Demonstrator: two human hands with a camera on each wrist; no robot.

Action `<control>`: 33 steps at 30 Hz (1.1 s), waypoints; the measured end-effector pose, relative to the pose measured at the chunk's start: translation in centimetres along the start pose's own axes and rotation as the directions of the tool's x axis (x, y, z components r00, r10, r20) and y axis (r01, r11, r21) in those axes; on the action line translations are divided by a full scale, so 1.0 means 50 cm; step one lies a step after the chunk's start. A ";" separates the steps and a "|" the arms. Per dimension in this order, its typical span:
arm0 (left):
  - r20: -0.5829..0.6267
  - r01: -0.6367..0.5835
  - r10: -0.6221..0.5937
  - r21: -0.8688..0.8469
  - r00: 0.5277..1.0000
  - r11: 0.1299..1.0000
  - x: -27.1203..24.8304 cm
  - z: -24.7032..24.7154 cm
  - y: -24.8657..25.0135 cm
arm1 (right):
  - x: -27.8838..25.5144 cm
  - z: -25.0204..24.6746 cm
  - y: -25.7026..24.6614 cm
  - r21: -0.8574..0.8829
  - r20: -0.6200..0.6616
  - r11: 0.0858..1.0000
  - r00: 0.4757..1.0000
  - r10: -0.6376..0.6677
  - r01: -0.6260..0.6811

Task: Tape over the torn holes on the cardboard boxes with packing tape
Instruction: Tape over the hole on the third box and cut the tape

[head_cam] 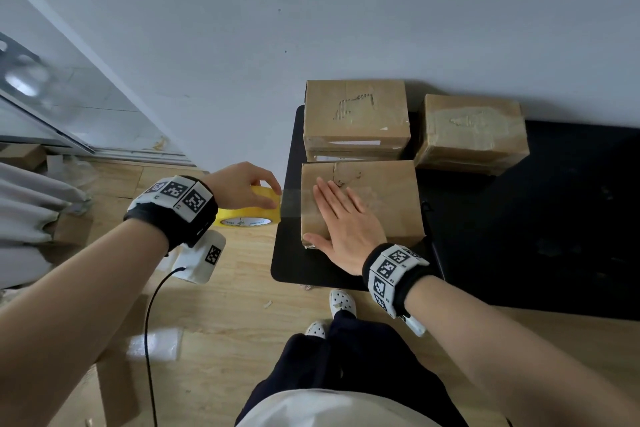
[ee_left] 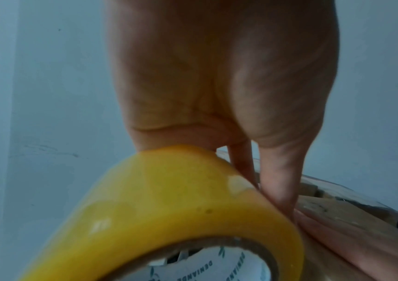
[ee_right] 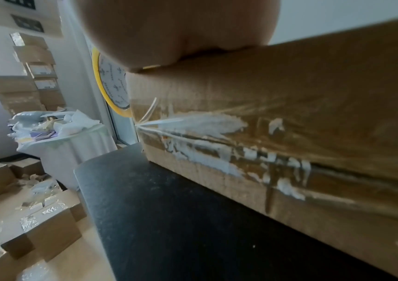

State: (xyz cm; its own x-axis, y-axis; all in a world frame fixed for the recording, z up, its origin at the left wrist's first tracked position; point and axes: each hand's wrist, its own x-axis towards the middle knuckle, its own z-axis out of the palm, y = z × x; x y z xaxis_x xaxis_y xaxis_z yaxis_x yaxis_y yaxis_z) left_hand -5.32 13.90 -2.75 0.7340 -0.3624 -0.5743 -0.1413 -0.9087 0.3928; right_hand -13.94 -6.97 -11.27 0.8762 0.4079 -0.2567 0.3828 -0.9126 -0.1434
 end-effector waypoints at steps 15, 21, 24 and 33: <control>0.000 -0.034 0.034 0.001 0.999 0.999 -0.002 0.001 0.014 | -0.062 -0.005 0.060 0.024 -0.019 0.999 0.999 0.042 -0.042; 0.027 -0.037 0.038 -0.013 0.999 0.999 -0.003 -0.005 0.026 | -0.060 -0.007 0.065 0.034 -0.010 0.999 1.000 0.025 -0.025; 0.032 -0.020 0.019 0.027 0.999 0.999 -0.003 -0.009 0.032 | -0.082 -0.023 0.083 0.115 -0.047 0.993 0.998 0.037 -0.031; 0.043 -0.002 0.000 0.064 0.999 0.998 0.004 -0.013 0.047 | -0.188 -0.002 0.201 0.362 -0.297 0.867 0.839 0.455 -0.342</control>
State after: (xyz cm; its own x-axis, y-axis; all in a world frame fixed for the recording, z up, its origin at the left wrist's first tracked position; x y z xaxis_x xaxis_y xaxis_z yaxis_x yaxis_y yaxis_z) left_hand -5.10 11.83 -1.48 0.7049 -0.3707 -0.6047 -0.1850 -0.9191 0.3478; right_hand -18.29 -19.97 -10.23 0.9967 -0.0807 0.0035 -0.0732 -0.9210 -0.3827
